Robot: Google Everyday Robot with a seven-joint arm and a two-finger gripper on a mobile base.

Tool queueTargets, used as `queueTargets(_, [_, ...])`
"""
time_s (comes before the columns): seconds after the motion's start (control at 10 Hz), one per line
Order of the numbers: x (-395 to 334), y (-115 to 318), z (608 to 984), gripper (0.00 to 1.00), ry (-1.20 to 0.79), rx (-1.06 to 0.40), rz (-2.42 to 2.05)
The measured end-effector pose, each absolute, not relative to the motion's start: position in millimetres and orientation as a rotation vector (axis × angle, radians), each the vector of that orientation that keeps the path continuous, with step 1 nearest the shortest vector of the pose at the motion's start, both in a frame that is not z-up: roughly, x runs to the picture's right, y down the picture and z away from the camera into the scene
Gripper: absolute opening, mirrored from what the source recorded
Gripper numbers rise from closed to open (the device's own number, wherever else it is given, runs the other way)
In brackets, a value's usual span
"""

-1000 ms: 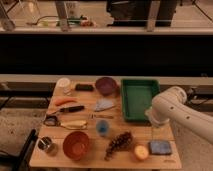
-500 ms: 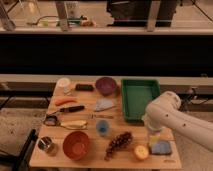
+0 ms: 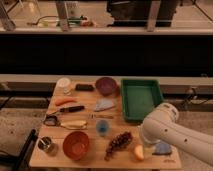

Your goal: Place apple in tray

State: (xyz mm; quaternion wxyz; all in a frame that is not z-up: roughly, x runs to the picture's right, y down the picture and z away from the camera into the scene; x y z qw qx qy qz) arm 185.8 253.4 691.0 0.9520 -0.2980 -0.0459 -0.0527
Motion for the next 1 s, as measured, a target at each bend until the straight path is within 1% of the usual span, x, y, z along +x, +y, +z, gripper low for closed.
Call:
queueTargets(0.2, [185.7,259.2,697.8,0.8,-0.166,-0.611,-0.084])
queueTargets(0.4, [189.6,264.4,707.8,0.8,-0.301,-0.604,-0.028])
queueTargets(0.5, [192.2,266.8,709.6,0.8,-0.328,-0.603,-0.01])
queueTargets(1.0, [182.2,286.5,711.8,0.8,-0.323,-0.669,-0.035])
